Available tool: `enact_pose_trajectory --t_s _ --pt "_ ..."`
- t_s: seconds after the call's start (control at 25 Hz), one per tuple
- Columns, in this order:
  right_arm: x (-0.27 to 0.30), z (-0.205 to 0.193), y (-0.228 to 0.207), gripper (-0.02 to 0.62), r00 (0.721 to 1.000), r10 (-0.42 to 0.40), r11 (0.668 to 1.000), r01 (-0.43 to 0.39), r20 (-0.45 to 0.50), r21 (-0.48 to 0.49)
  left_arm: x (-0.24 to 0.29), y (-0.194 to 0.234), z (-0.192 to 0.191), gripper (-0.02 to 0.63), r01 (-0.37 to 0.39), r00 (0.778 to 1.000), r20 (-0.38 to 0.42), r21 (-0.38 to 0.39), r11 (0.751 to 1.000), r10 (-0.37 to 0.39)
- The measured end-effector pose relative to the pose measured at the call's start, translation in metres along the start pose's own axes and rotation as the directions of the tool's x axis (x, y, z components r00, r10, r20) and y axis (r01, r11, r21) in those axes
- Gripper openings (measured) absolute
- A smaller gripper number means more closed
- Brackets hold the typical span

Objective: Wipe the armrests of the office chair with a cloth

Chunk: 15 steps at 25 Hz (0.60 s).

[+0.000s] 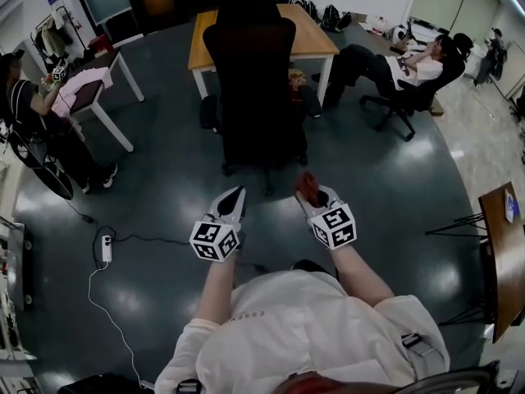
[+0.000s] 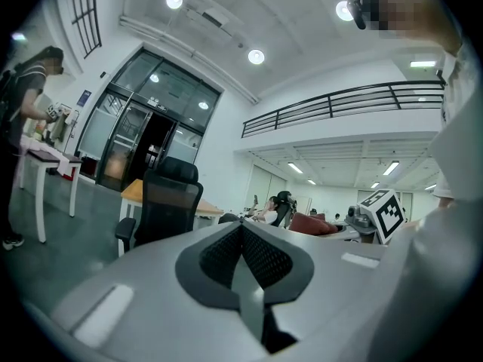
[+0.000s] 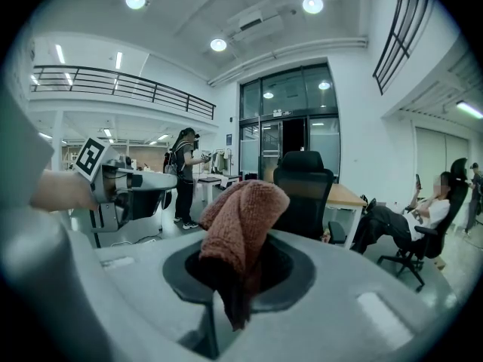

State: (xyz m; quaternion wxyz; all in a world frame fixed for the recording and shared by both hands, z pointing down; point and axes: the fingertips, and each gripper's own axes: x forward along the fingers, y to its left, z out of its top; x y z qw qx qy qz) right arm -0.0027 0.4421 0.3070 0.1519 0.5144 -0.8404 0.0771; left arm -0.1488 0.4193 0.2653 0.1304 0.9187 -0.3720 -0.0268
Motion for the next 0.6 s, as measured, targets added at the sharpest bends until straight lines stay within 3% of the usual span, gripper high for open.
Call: enact_pose_trajectory --t_s 0.6 --pt "0.0023 -0.0051 0.0078 0.052 0.999 -0.033 0.999 0.033 -0.033 -0.005 -0.0032 0.0074 -0.0084 0.017 0.031 0.999 -0.017 -0.023 0.999 -0.031"
